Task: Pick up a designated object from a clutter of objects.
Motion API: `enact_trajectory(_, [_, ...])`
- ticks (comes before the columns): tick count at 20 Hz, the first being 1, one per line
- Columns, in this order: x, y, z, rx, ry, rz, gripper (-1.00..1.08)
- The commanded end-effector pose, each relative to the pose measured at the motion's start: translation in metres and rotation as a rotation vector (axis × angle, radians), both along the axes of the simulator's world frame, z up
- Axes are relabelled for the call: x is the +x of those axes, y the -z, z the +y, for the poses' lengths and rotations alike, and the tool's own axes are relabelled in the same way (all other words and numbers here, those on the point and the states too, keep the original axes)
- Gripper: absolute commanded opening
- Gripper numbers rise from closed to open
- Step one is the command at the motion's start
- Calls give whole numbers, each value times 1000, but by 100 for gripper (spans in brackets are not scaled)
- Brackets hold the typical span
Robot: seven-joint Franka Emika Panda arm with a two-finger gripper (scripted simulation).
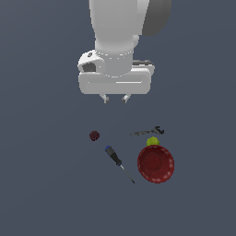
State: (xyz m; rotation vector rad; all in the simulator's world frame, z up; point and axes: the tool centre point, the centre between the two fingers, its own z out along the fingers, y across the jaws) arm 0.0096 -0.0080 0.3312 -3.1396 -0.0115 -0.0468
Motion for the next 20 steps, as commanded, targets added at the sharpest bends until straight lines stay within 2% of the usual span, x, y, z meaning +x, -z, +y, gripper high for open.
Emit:
enact_trajectory(1, [1, 1, 0, 1, 5, 1, 28])
enact_trajectory(11, [9, 16, 12, 11, 90, 5, 28])
enact_trajectory(20, [25, 47, 34, 29, 259, 16, 28])
